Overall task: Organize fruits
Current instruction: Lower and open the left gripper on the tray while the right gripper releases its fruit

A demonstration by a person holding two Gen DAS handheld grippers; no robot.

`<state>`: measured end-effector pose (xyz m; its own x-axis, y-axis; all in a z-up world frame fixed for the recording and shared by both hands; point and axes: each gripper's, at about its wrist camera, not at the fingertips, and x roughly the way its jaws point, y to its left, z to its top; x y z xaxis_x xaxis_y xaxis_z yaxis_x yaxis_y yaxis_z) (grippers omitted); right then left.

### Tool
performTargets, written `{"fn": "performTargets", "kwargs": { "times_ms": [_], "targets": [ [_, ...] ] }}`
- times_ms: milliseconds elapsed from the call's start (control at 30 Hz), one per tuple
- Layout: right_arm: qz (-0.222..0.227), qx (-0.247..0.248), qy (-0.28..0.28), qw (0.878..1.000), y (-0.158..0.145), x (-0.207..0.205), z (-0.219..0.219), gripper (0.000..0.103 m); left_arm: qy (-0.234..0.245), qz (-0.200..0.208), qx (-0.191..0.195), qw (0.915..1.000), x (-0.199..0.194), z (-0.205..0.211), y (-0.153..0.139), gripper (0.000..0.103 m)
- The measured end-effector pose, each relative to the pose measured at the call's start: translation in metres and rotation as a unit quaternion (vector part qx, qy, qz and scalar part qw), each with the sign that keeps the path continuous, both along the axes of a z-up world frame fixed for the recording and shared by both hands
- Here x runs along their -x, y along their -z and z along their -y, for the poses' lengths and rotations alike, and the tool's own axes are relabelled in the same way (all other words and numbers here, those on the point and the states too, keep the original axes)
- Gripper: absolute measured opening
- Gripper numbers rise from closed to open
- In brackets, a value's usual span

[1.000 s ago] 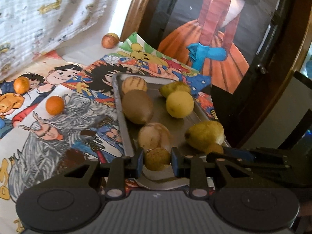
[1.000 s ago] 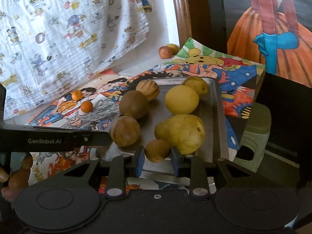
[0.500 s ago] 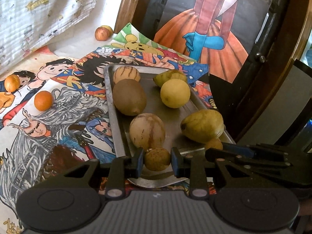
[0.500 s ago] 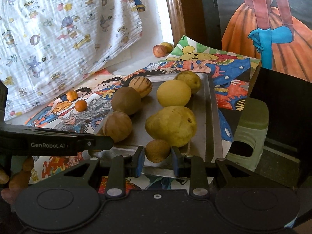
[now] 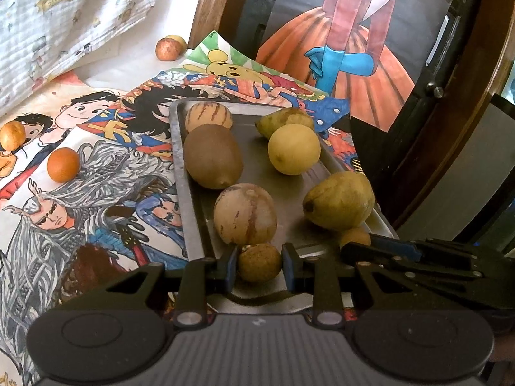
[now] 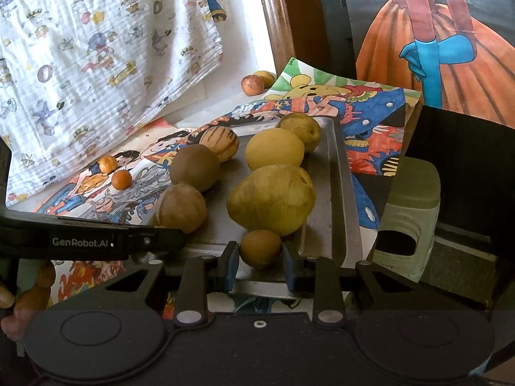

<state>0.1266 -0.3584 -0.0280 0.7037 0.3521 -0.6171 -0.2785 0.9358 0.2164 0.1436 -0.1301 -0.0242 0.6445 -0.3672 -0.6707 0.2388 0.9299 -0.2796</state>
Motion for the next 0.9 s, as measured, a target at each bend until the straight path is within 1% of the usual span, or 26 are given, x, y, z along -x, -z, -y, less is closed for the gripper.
{"fn": "performTargets", "kwargs": {
  "times_ms": [200,567,733,833,900],
  "targets": [
    [0.016,0.014,0.010,1.000,0.000,-0.001,-0.002,0.031,-0.003,0.005,0.001,1.0000,-0.003,0.000,0.001,0.032],
    [0.018,0.023,0.027,0.999,0.004,0.001,-0.002,0.031,-0.009,0.007,0.004,0.9999,-0.003,-0.003,0.003,0.032],
    [0.019,0.026,0.034,0.999,0.002,0.003,-0.001,0.033,-0.015,0.003,0.012,0.9998,-0.002,-0.006,0.002,0.032],
    [0.022,0.027,0.040,0.999,0.002,0.008,0.002,0.034,-0.017,0.001,0.022,0.9996,-0.001,-0.009,0.001,0.038],
    [0.023,0.028,0.045,0.998,0.002,0.012,0.003,0.036,-0.019,0.000,0.028,0.9994,-0.001,-0.010,0.000,0.039]
  ]
}}
